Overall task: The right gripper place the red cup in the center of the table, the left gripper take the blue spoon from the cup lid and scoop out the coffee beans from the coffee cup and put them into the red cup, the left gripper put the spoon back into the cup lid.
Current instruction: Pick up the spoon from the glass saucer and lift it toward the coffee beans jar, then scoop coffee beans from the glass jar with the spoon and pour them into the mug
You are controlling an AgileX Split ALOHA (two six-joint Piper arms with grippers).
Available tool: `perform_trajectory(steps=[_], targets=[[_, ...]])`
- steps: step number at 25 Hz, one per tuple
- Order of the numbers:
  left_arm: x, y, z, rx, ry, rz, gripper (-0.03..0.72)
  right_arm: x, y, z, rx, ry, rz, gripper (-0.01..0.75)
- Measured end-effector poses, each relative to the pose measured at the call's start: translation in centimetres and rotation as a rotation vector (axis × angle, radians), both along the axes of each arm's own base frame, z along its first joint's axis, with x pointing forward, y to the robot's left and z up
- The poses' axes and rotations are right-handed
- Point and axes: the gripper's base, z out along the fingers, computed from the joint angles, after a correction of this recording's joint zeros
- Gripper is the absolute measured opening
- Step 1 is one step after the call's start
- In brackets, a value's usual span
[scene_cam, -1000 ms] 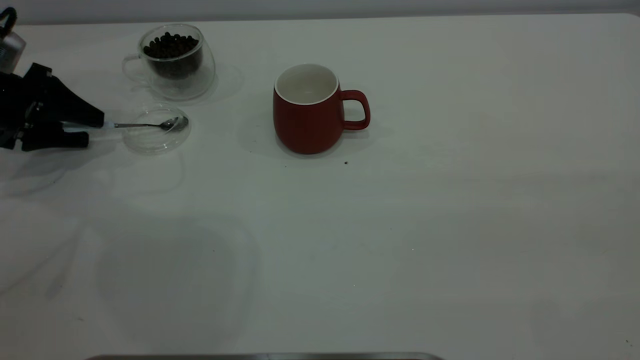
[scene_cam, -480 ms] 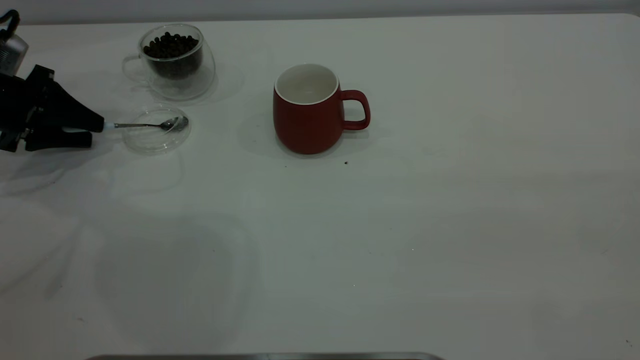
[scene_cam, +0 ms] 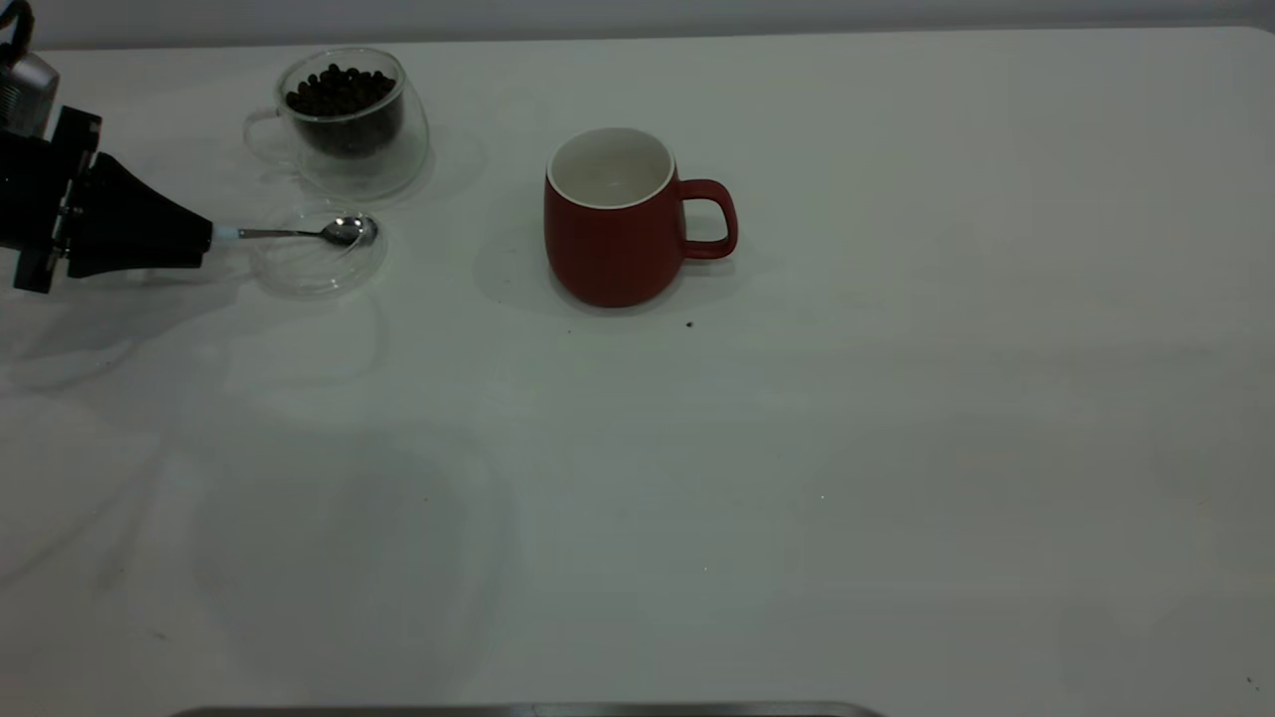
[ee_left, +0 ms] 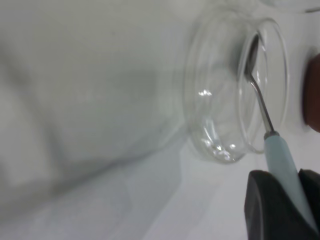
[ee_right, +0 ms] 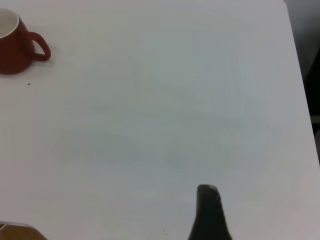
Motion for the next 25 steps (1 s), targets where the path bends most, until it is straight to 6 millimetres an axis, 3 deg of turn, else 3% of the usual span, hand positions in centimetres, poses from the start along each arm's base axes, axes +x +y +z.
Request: perform_trajectory(steps=[11,21,25], targets=[[-0.4,-0.2,1.0,-0.044,0.077,-0.023,0.122,0.0,0.0,0.0,0.0,0.0,0.0,0.582],[0.5,0.5,10.4,0.068,-0.095,-0.132,0.122,0.0,0.0,0.0,0.0,0.0,0.0,0.582],[2.1,0.9,13.5,0.065,-0.175,-0.114,0.122,0.0,0.0,0.0,0.0,0.0,0.0,0.582]])
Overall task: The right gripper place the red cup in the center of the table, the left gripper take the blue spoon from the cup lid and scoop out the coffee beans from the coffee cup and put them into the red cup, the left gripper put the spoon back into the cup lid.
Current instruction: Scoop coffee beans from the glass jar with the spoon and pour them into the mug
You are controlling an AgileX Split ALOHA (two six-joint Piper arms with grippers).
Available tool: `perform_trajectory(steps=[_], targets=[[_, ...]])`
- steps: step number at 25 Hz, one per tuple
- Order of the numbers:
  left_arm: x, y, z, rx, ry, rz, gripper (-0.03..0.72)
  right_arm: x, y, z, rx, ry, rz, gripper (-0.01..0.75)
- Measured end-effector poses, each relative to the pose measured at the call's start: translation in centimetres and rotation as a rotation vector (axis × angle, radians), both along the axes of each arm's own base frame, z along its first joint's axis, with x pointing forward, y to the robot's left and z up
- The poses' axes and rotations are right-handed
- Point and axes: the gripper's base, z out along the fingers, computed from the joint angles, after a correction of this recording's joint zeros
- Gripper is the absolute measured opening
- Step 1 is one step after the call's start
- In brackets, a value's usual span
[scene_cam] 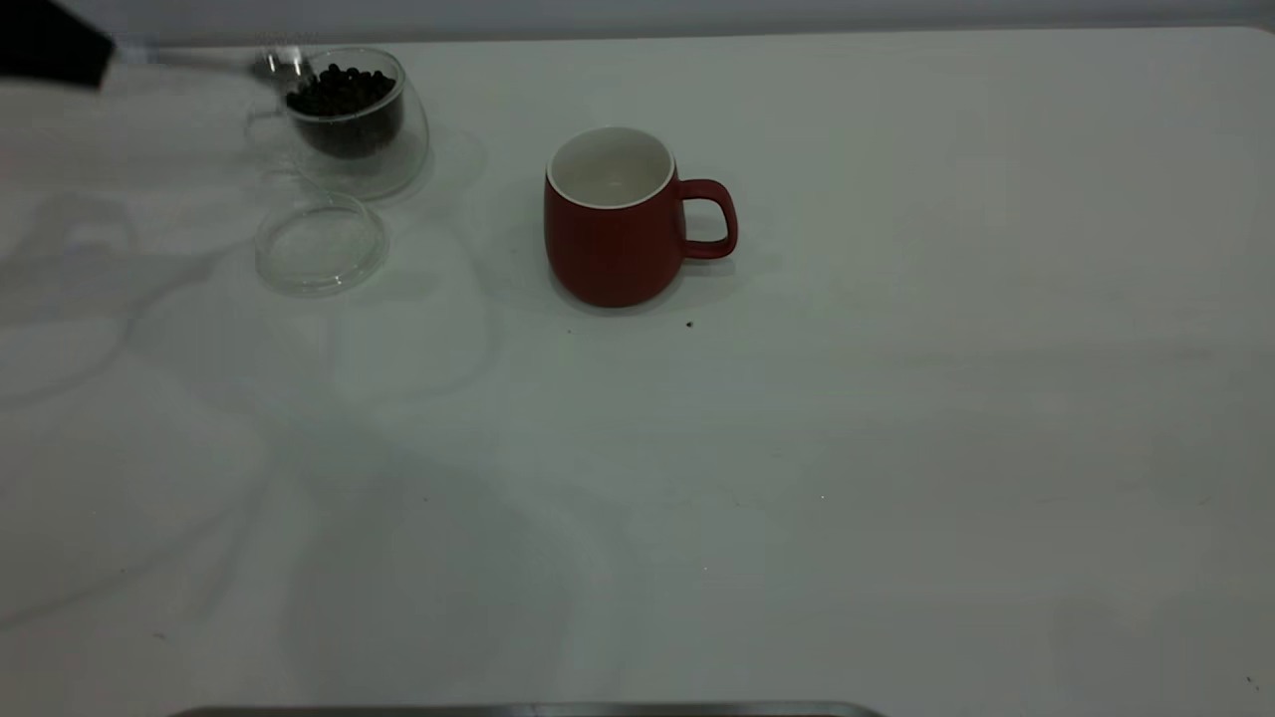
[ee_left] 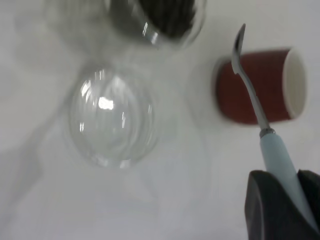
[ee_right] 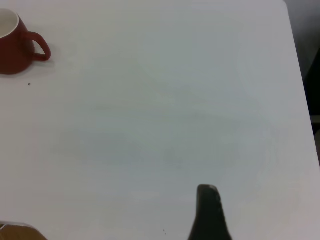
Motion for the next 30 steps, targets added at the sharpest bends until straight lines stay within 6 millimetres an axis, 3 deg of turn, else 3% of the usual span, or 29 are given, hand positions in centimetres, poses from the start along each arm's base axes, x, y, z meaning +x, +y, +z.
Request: perform_trajectory(steps=[2,5,13,21,30], targets=[[1.2,0.4,1.1,-0.004,-0.025,0.055,0.122,0.0,0.0,0.0,0.0,0.0,0.0,0.582],[2.7,1.1,1.3,-0.004,-0.024,0.13,0.122,0.0,0.0,0.0,0.0,0.0,0.0,0.582],[5.1,1.1,-4.6,-0.07,0.098,0.135,0.122,0.0,0.0,0.0,0.0,0.0,0.0,0.582],[6.1,-1.2,-6.9,-0.062,0.111,0.091,0.122,0.0,0.0,0.0,0.0,0.0,0.0,0.582],[6.3,-2.6,-7.5,-0.053,0.122,0.061,0.122,0.0,0.0,0.0,0.0,0.0,0.0,0.582]])
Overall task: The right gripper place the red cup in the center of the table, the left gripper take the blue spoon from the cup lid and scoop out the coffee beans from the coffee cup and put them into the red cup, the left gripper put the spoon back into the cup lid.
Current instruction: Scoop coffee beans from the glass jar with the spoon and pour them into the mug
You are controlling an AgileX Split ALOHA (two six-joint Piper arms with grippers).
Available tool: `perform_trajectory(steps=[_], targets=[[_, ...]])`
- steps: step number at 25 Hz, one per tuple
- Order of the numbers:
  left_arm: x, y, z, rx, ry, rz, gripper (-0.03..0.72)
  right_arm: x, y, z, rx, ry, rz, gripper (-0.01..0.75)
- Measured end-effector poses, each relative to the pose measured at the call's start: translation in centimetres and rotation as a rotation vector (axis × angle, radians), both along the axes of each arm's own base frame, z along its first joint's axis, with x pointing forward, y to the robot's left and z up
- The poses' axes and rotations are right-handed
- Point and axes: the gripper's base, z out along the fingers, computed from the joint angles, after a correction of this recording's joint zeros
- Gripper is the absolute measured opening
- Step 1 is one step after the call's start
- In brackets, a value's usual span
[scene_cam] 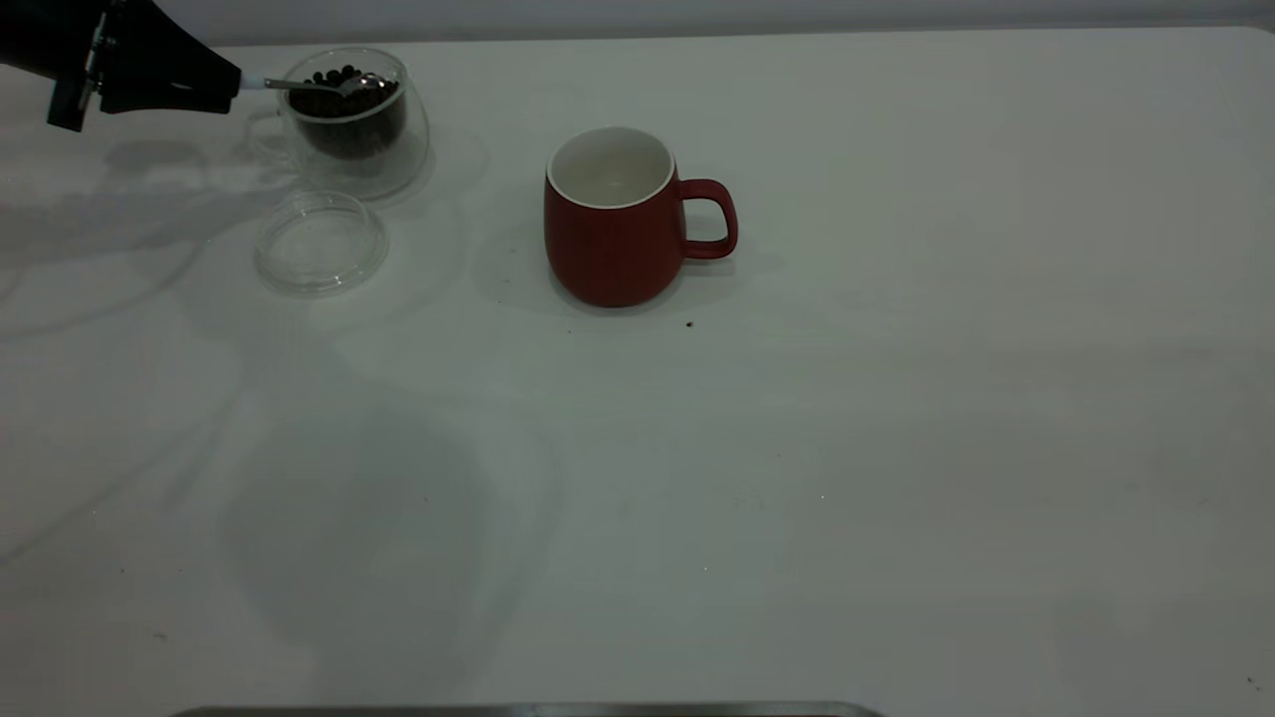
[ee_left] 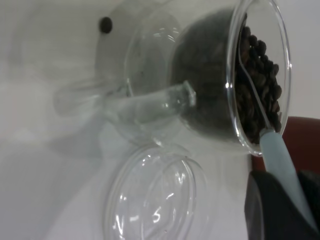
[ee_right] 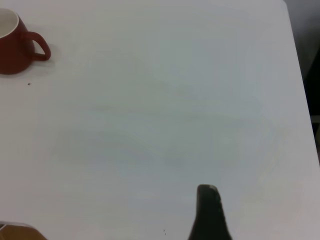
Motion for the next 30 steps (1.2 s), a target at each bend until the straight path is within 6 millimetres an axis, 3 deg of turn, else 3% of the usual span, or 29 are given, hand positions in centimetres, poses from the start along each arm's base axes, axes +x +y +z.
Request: perform_trajectory(steps=[7,30], targets=[[-0.5,-0.5,-1.0,-0.042,0.094,-0.002,0.122,0.0,0.0,0.0,0.0,0.0,0.0,0.582],[-1.0,0.8,-0.7,-0.11,0.191,0.059,0.122,0.0,0.0,0.0,0.0,0.0,0.0,0.582]])
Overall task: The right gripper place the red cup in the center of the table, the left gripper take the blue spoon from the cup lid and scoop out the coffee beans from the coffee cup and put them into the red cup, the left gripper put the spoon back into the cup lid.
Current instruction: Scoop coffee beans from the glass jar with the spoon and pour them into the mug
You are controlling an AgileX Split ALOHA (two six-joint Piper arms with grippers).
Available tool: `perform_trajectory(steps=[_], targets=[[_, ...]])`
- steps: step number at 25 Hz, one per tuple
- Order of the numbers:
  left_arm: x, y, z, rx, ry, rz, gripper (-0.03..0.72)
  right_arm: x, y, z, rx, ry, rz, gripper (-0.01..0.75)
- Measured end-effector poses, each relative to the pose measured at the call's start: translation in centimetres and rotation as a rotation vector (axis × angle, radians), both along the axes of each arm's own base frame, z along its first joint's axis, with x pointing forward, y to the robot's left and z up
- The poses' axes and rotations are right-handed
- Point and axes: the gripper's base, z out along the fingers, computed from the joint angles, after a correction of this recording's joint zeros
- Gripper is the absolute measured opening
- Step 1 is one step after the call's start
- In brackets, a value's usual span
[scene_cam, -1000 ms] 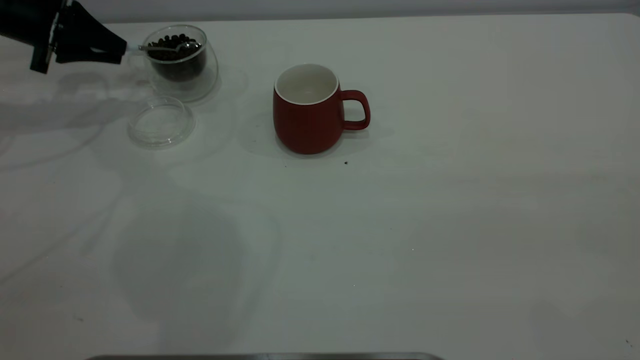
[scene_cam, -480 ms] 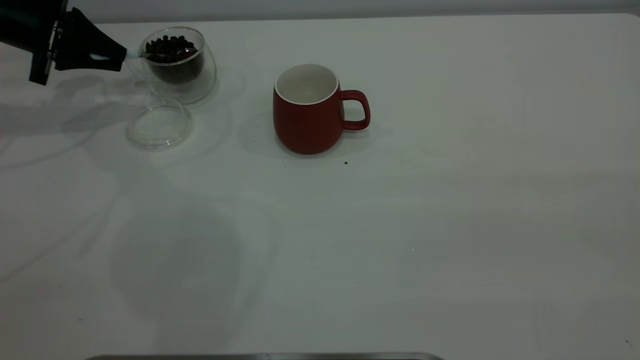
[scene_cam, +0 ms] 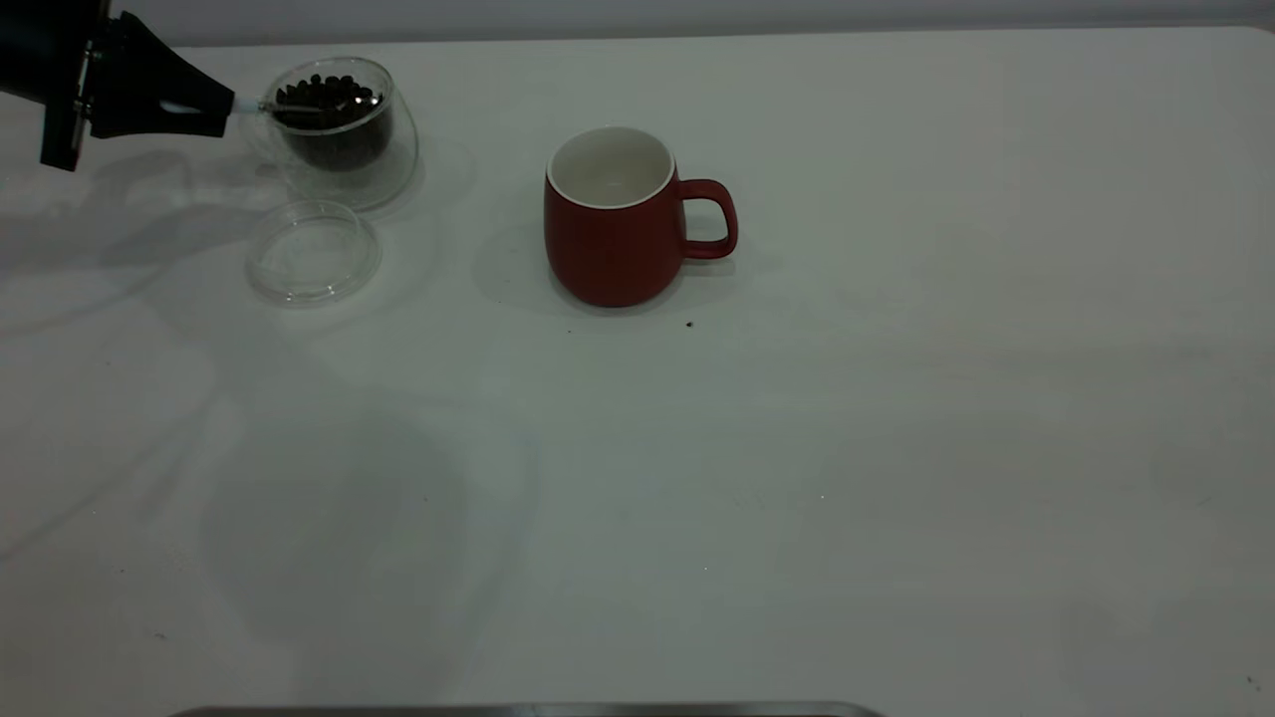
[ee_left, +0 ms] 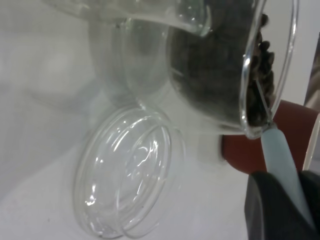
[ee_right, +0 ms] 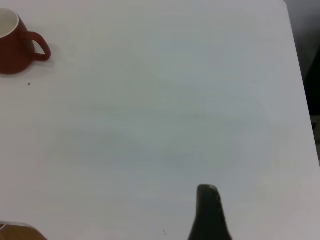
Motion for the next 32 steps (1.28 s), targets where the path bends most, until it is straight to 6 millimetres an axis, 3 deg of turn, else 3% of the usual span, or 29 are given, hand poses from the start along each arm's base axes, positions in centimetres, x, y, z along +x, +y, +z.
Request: perform_trajectory(steps=[13,23,32], targets=[[0.0,0.1,0.0,0.0,0.001,0.003,0.122,0.0,0.0,0.0,0.0,0.0,0.0,0.582],[-0.2,2.6,0.3,-0.042,0.0,0.096,0.122,0.0,0.0,0.0,0.0,0.0,0.0,0.582],[-0.2,2.7,0.4,-0.05,0.002,0.106,0.122,0.0,0.0,0.0,0.0,0.0,0.0,0.582]])
